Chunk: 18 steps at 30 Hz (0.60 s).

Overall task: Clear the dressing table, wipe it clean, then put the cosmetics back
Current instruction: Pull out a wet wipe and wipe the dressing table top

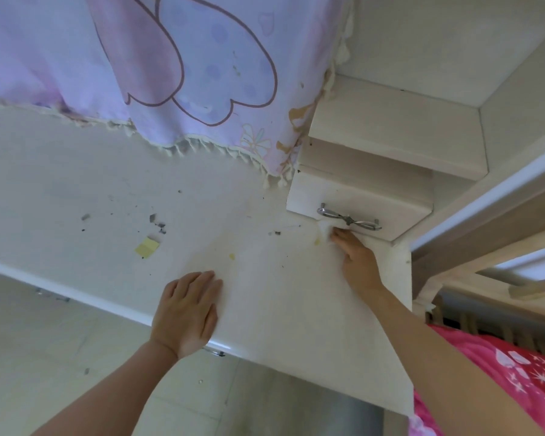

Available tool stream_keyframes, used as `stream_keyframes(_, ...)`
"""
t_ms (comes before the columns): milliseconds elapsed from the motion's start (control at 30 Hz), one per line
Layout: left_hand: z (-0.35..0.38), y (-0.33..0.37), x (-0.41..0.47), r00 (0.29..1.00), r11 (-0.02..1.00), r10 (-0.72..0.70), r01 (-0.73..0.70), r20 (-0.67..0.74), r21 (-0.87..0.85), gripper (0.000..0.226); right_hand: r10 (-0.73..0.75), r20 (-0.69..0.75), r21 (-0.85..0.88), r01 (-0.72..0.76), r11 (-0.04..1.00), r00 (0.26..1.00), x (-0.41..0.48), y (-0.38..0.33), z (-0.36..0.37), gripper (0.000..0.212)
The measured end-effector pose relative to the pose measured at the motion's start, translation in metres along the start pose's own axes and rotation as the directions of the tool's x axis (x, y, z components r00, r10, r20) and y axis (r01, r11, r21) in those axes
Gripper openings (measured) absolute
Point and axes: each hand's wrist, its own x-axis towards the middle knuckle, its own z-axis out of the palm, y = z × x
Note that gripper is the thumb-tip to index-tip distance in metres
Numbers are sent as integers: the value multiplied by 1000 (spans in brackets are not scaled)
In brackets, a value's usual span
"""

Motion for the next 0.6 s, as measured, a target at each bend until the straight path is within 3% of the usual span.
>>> stream_keyframes(100,0,0,0,1000,1000,0,0,22,13,38,-102,100,42,98,994,990,-8,-16,11,66)
stream_keyframes(200,-1,0,-1,999,1000,-1,1,32,6,39,-273,257,132,246,960,927,-39,-44,37,63)
stream_keyframes(333,-4,1,1,999,1000,-22,22,38,-9,40,-508,457,238,450,860,730,-122,-54,58,59)
stream_keyframes(400,-4,1,0,999,1000,-24,25,45,-19,41,-578,468,305,491,816,669,-148,-54,58,61)
stream_keyframes(467,-3,0,0,999,1000,-17,18,41,-23,42,-592,385,372,468,801,708,-146,-55,52,63)
stream_keyframes(600,-2,-1,-2,1000,999,-10,11,29,-38,42,-411,126,313,357,880,903,-70,-55,26,68)
